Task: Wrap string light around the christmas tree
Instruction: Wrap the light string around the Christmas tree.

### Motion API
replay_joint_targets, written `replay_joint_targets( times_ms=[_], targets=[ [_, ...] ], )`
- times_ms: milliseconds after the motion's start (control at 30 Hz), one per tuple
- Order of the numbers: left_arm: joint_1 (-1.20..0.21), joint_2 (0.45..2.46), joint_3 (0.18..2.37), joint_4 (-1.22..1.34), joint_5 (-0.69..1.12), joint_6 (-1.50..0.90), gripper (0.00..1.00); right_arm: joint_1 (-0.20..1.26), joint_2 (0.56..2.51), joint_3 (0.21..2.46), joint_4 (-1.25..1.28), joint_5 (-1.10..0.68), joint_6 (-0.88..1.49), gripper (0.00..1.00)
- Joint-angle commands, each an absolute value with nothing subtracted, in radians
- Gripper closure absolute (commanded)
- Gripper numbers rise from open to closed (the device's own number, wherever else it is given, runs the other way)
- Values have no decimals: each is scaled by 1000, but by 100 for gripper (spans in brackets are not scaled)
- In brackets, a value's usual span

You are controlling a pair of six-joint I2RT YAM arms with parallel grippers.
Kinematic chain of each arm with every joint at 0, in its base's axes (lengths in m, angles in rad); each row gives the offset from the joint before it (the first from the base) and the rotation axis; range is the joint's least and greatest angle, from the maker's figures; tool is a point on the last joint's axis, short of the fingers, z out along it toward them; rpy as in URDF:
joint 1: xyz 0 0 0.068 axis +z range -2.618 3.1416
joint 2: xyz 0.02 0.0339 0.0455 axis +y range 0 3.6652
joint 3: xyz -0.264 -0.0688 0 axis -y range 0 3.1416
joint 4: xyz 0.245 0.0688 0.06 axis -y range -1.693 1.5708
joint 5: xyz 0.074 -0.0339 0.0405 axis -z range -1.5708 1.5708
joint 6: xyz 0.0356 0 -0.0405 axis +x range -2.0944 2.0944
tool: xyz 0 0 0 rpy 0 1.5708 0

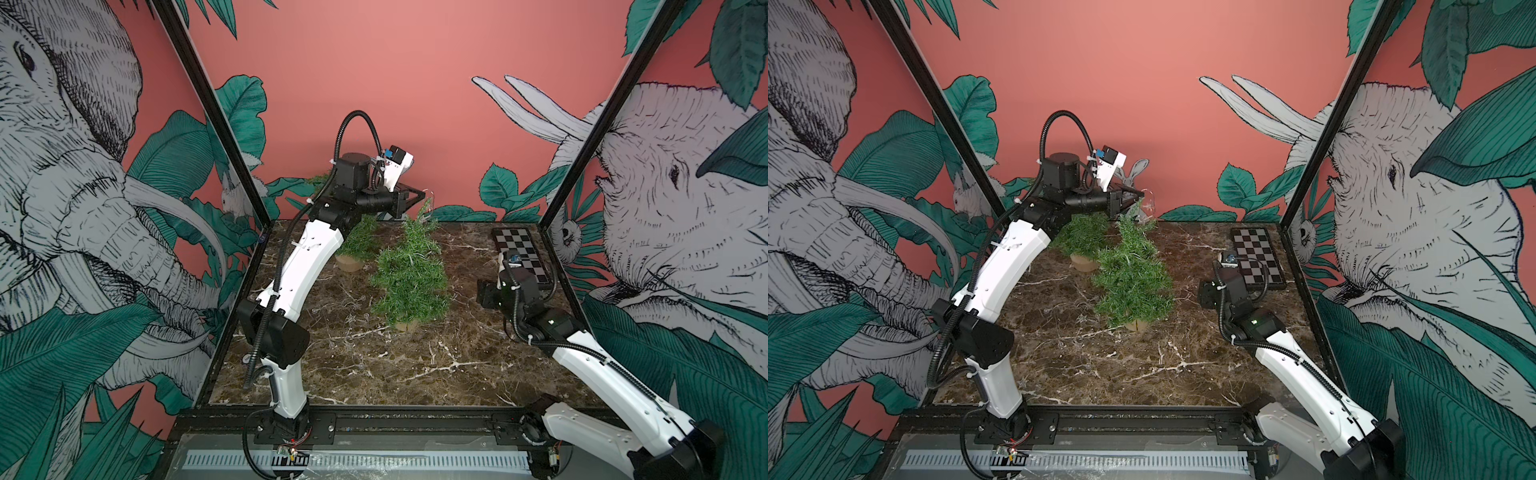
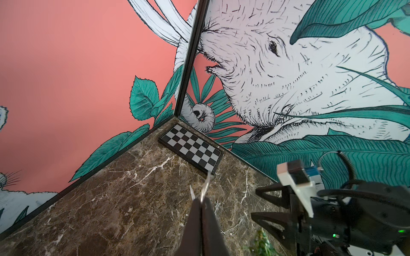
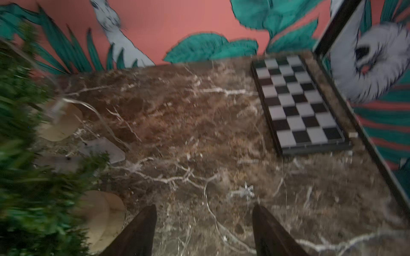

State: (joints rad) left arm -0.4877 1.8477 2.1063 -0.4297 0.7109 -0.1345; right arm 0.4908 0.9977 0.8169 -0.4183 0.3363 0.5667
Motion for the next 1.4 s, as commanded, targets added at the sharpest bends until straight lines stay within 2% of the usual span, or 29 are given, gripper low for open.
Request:
replay_joint_targets(
  times_ms=[0,167,300,367,633,867,1133,1367],
  targets=[
    [-492,1824,2093,-445,707,-108,100,444,1007,779,-496,356,884,30],
    [-492,1818,2080,-439,706,-109,100,324,1138,789,-591,274,1152,36],
    [-492,1815,2076,-437,707,-109,100,268,1282,807,-613,179,1253,48],
    [-492,1814,2074,-437,709,-110,100,257,1331,801,-602,153,1299,51],
    [-492,1809,2068,-438,707,-108,100,252,1405,743,-537,109,1458,53],
    [-494,1805,2060,-435,707,-108,100,252,1429,716,-544,89,1555,59],
    [-497,1801,2048,-433,708,-100,100,252,1466,742,-541,123,1581,60],
    [-497,1797,2045,-438,706,-91,100,253,1397,734,-531,156,1584,61]
  ],
)
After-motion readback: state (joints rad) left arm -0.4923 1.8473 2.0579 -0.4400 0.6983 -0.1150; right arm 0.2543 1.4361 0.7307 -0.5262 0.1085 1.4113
